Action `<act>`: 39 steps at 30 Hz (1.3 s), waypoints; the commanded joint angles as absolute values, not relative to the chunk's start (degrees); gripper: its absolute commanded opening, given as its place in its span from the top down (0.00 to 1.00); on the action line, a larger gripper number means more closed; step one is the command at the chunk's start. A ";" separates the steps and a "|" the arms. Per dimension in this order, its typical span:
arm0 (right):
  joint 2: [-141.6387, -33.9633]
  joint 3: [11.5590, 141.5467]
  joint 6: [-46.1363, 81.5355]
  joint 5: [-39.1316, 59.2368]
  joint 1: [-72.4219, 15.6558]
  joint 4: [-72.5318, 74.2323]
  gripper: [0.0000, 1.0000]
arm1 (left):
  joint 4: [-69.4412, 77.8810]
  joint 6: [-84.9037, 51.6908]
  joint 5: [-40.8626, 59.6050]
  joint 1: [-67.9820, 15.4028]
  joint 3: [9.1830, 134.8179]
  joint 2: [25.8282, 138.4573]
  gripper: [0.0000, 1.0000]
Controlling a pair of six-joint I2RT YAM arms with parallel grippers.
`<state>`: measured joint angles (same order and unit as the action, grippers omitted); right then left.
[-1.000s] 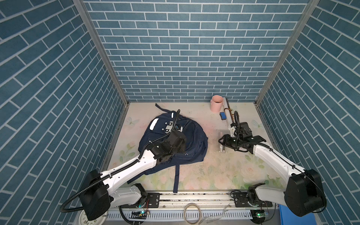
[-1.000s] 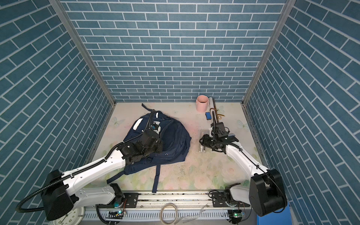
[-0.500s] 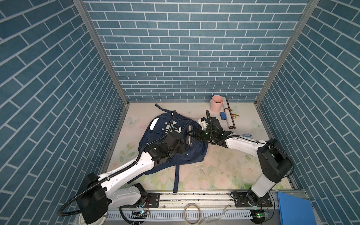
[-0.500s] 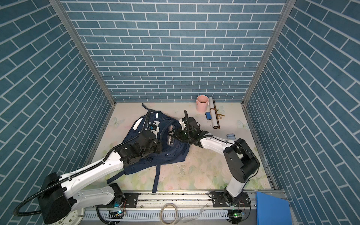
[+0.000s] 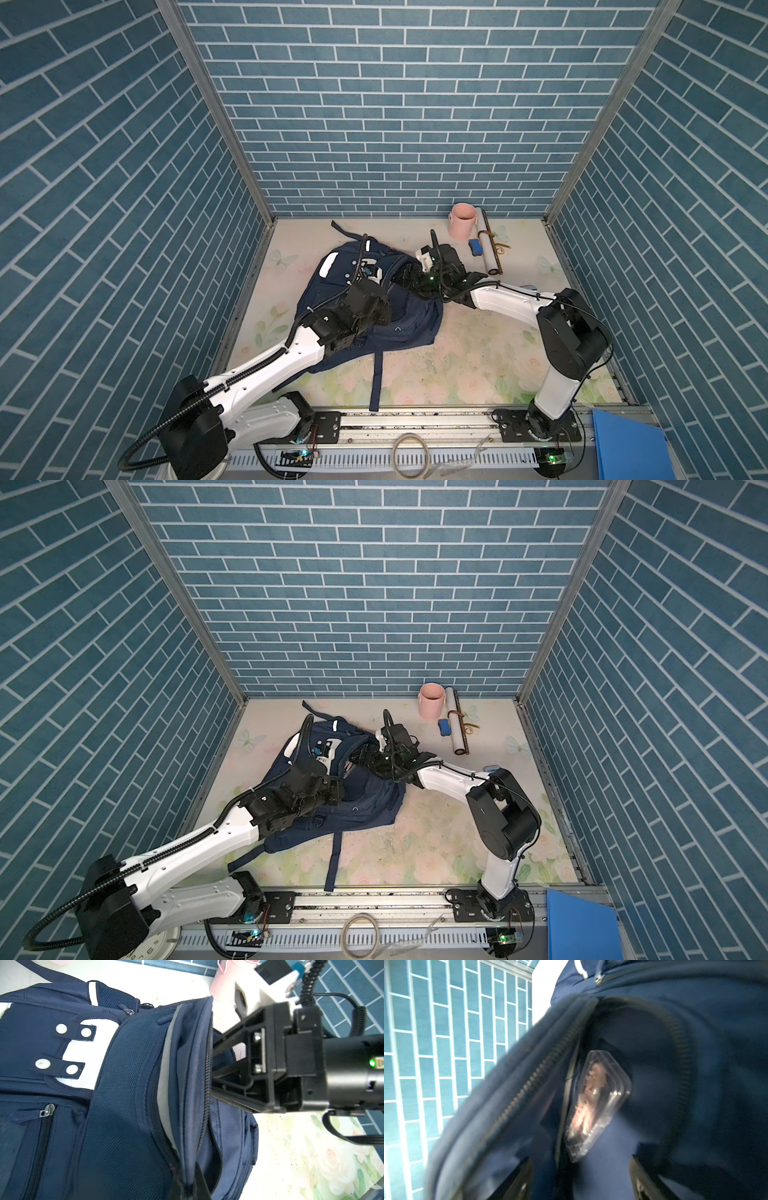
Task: Pack the student bag
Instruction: 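Release the case and move the right gripper to the blue stapler, then grasp the light-blue stapler with the right gripper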
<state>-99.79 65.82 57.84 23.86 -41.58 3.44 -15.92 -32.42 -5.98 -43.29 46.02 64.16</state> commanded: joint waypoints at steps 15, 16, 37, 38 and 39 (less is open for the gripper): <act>-71.54 49.03 20.66 0.52 0.50 -22.06 0.12 | -9.61 -28.17 -2.47 -48.93 46.84 70.07 1.00; -72.14 48.38 20.07 1.48 3.40 -20.99 0.12 | -9.43 -28.12 -2.71 -49.38 46.93 70.67 1.00; -94.81 57.83 40.52 9.08 13.96 -17.73 0.13 | -13.16 -30.06 -10.76 -50.50 49.20 67.76 0.54; -95.78 58.24 41.14 9.02 13.69 -17.88 0.13 | -13.54 -30.00 -10.97 -50.38 49.45 67.95 0.53; -96.56 58.64 41.73 8.76 13.51 -17.95 0.13 | -13.90 -29.91 -11.10 -50.34 49.69 68.10 0.53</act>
